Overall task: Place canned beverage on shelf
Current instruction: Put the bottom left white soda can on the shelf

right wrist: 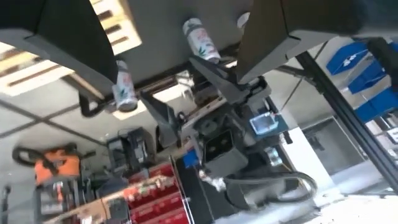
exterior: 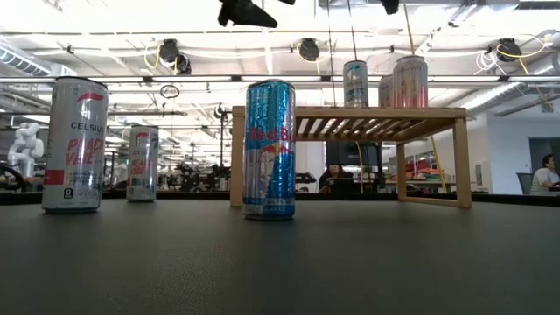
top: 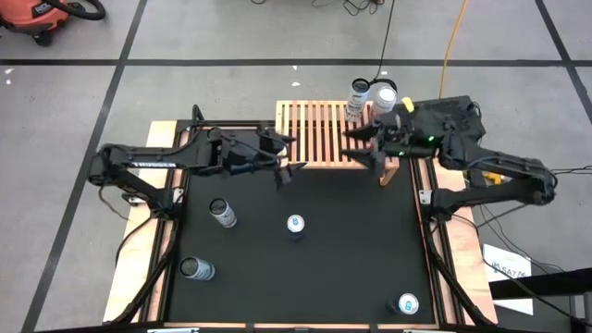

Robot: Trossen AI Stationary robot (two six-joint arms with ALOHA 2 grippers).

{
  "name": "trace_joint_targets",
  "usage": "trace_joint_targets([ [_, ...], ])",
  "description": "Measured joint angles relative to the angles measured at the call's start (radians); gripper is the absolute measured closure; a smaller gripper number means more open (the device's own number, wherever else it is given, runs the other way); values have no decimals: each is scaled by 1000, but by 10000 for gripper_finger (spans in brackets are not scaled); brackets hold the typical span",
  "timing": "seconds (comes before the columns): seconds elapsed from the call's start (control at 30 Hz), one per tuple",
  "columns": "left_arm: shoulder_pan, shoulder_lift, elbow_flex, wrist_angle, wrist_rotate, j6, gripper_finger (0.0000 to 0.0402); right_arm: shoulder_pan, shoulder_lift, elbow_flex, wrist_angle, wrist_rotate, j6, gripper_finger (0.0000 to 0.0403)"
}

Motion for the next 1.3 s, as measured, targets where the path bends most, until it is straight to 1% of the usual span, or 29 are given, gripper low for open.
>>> trace_joint_targets([
  [0.2, -71, -59, 0, -162, -14, -139, 40, 194, 120, 68, -84, 160, 29, 89],
  [0.33, -125, -63, 0, -270, -25, -226, 40, 316, 202, 145, -182, 254, 70, 89],
  [0.5, -203, -62, 0, -365, -32, -288, 40, 446, 297, 253, -355, 345, 177, 89],
  [0.63, -268, -54, 0, -387, -76, -310, 40, 532, 357, 312, -490, 395, 318, 89],
  [0.77, -327, -55, 0, -382, -117, -310, 40, 613, 398, 326, -609, 393, 511, 89],
  [0.93, -382, -46, 0, -371, -154, -310, 40, 731, 435, 326, -748, 289, 796, 89],
  [1.03, -411, -39, 0, -377, -162, -314, 40, 803, 454, 326, -796, 278, 924, 89],
  [1.1, -432, -33, 2, -385, -163, -362, 40, 835, 465, 326, -818, 289, 977, 89],
  [1.17, -465, -31, 2, -431, -152, -443, 40, 854, 478, 326, -829, 311, 1007, 89],
  [1.23, -513, -34, 2, -489, -141, -524, 40, 865, 491, 326, -840, 357, 1024, 89],
  [1.3, -577, -39, 2, -585, -135, -614, 41, 868, 503, 326, -830, 415, 1036, 89],
])
